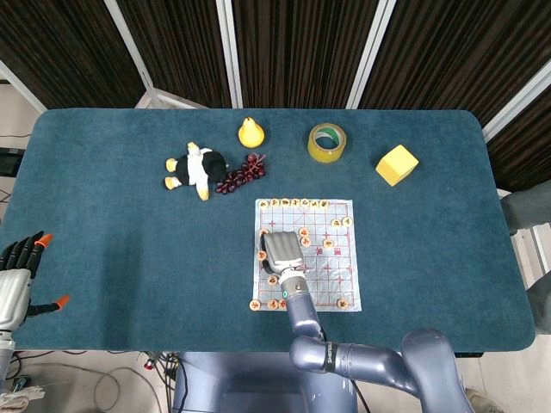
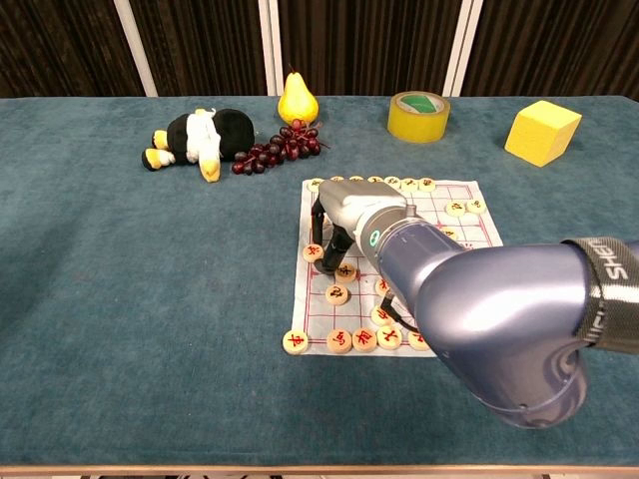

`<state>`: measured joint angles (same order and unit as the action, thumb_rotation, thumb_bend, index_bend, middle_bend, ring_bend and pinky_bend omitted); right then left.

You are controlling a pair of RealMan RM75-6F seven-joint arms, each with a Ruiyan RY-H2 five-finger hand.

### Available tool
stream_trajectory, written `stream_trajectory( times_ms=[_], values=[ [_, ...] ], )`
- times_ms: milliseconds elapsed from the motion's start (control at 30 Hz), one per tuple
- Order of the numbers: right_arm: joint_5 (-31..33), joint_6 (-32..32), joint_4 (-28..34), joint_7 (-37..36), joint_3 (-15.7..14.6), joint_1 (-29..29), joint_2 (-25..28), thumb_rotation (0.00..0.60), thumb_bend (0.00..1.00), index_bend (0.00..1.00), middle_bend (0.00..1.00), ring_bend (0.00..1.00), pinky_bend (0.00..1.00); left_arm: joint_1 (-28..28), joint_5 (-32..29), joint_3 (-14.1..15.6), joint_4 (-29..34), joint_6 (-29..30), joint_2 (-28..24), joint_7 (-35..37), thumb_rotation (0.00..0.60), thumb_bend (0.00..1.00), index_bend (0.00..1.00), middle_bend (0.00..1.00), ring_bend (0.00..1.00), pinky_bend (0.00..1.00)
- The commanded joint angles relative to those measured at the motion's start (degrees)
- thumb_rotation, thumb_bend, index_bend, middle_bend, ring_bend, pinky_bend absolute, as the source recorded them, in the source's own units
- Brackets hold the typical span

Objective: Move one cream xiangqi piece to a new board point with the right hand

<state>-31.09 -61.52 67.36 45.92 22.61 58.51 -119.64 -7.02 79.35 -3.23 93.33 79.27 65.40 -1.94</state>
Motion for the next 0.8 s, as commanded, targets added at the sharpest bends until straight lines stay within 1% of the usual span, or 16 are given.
stream_trajectory(
  times_ms=[33, 467, 800],
  values=[
    [0.0, -0.1, 0.1, 0.1, 0.0, -0.2, 0.0, 0.600, 0.43, 0.52, 1.00, 1.00, 0.84, 0.0, 0.0, 0.0, 0.1, 0.0, 0.0, 0.1, 0.600, 0.00, 0.00, 0.00, 0.00, 0.03],
    [-1.5, -0.6, 0.2, -0.4, 1.5, 0.0, 0.4, 0.600, 0.43, 0.52, 1.00, 1.00, 0.84, -0.1, -0.1, 0.1, 0.1, -0.3, -0.1, -0.3, 0.600, 0.00, 0.00, 0.00, 0.00, 0.03],
    [-2.3, 0.8, -2.8, -2.0, 2.0, 0.3, -0.6, 0.600, 0.43, 0.51, 1.00, 1.00, 0.84, -0.2, -0.1, 0.2, -0.1, -0.5, -0.2, -0.5, 0.600, 0.00, 0.00, 0.00, 0.00, 0.03]
  ],
)
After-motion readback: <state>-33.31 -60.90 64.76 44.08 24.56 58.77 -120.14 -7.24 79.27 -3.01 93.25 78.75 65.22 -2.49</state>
